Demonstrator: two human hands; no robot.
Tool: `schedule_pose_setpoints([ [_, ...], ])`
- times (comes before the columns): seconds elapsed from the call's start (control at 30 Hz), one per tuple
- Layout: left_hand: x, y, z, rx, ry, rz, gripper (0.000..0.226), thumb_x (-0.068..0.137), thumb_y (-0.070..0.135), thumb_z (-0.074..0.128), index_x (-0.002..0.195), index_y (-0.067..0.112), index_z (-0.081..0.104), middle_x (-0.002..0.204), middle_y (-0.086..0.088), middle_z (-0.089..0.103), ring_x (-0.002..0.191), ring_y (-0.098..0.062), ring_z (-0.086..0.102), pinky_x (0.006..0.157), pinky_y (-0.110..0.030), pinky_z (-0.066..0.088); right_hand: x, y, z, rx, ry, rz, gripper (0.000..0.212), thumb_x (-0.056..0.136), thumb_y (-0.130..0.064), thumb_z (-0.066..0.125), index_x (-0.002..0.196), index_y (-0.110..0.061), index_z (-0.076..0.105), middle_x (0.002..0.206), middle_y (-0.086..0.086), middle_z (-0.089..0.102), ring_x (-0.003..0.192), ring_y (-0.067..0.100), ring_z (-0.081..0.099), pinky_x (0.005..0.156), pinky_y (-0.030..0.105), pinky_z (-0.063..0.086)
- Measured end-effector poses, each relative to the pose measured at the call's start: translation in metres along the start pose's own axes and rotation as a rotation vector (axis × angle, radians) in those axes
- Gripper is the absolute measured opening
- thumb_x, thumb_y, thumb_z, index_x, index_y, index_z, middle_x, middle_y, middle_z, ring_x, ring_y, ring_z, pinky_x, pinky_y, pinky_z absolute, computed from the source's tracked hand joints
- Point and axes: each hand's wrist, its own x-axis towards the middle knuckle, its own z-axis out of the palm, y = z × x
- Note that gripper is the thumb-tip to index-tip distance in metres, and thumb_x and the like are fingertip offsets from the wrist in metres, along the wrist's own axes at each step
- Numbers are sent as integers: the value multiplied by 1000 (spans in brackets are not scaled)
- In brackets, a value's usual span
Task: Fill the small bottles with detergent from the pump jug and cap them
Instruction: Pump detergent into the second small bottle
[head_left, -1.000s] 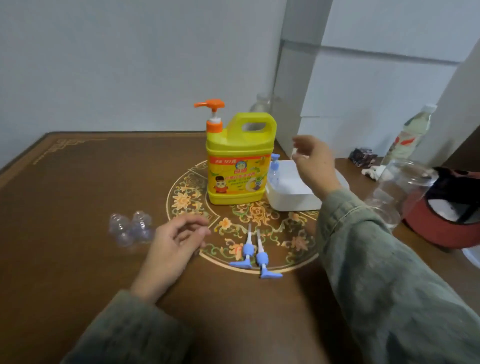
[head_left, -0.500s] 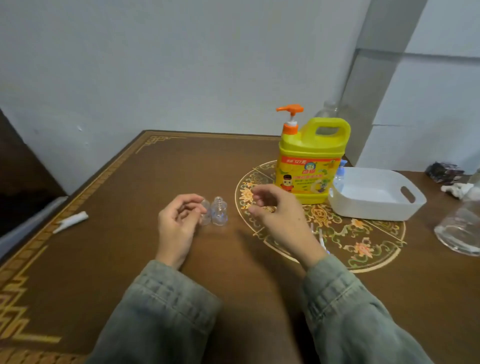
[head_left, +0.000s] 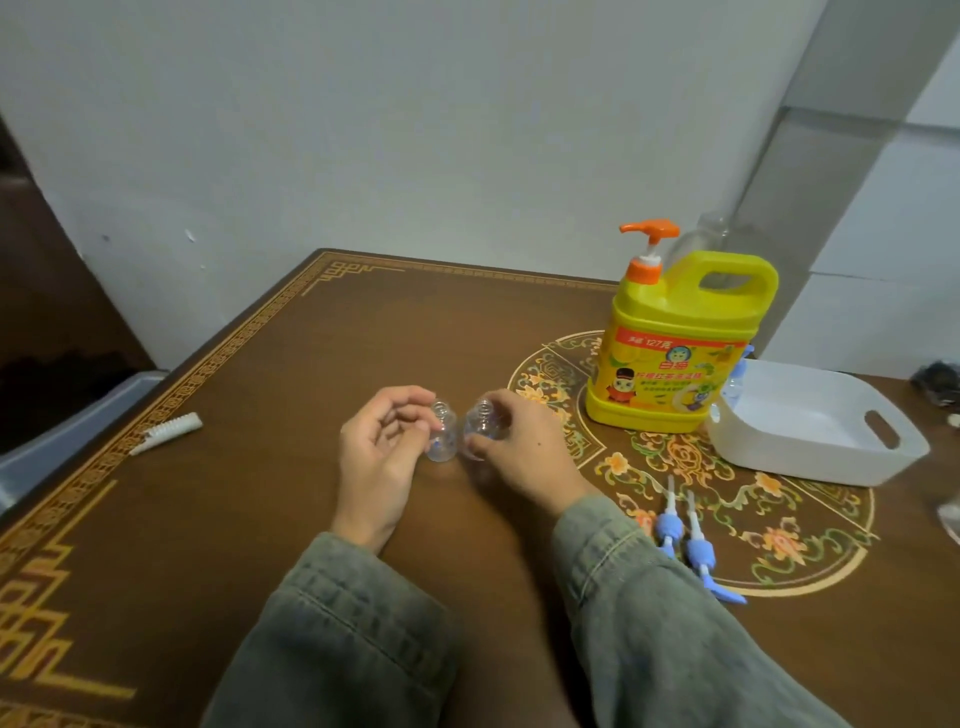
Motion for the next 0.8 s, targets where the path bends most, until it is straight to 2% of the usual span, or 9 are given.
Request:
schedule_pose_setpoints([
  [0.07, -1, 1, -1, -13, 1, -1, 23, 78, 0, 54, 99, 1, 63, 79, -15, 64, 68, -13, 57, 62, -18, 46, -1, -1, -16, 49, 28, -10, 30, 72, -27, 79, 99, -25, 67, 88, -10, 68, 85, 10, 63, 79, 24, 49],
  [0.13, -2, 0, 0, 7, -54, -11, 26, 78, 1, 56, 104, 4, 63, 86, -14, 66, 78, -15, 61, 71, -22, 50, -6, -4, -41, 132, 49, -26, 21, 73, -27, 80, 89, -28, 66, 75, -16, 65, 69, -5, 60, 64, 10, 42],
  [0.17, -2, 0, 1, 14, -115, -33, 31, 78, 3, 59, 108, 7, 63, 93, -13, 67, 85, -19, 62, 78, -25, 52, -9, -7, -55, 154, 56, -42, 19, 74, -29, 80, 86, -28, 65, 71, -17, 64, 64, -7, 58, 60, 8, 40],
  [0.27, -2, -2, 9, -8, -330, -136, 48, 75, 12, 70, 122, 16, 59, 115, -7, 67, 102, -24, 60, 86, -37, 49, -21, -12, -90, 137, 64, -91, 18, 75, -38, 78, 84, -27, 67, 73, -14, 65, 67, -3, 60, 62, 15, 45],
  [0.33, -3, 0, 22, -4, -391, -172, 55, 70, 20, 76, 123, 18, 58, 116, -2, 68, 105, -18, 62, 84, -40, 49, -29, -14, -104, 133, 55, -107, 22, 76, -41, 76, 86, -22, 69, 79, -8, 70, 73, 5, 65, 69, 27, 53],
  [0.4, -5, 3, 39, -29, -402, -203, 58, 64, 24, 80, 118, 19, 60, 110, 2, 70, 102, -11, 64, 84, -38, 48, -35, -12, -111, 122, 58, -115, 26, 76, -43, 75, 89, -21, 70, 82, -4, 71, 77, 12, 66, 74, 38, 55],
  [0.47, -5, 4, 52, -62, -395, -208, 54, 61, 25, 83, 112, 21, 64, 103, 0, 71, 97, -11, 65, 84, -35, 49, -40, -8, -116, 119, 55, -113, 27, 76, -44, 75, 90, -21, 71, 81, -4, 71, 77, 13, 66, 74, 41, 55],
  [0.67, 3, 8, 69, -71, -411, -180, 40, 69, 0, 79, 104, 16, 68, 94, -3, 75, 88, -15, 68, 83, -24, 55, -45, 6, -125, 202, 20, -83, 27, 75, -44, 77, 92, -24, 72, 82, -3, 71, 80, 19, 67, 76, 46, 55],
  [0.8, 12, 5, 77, -129, -420, -200, 42, 68, 4, 81, 108, 10, 67, 95, -10, 75, 89, -18, 70, 80, -24, 56, -38, 9, -131, 216, 3, -70, 37, 75, -48, 75, 102, -23, 70, 92, -1, 72, 87, 18, 67, 81, 44, 55],
])
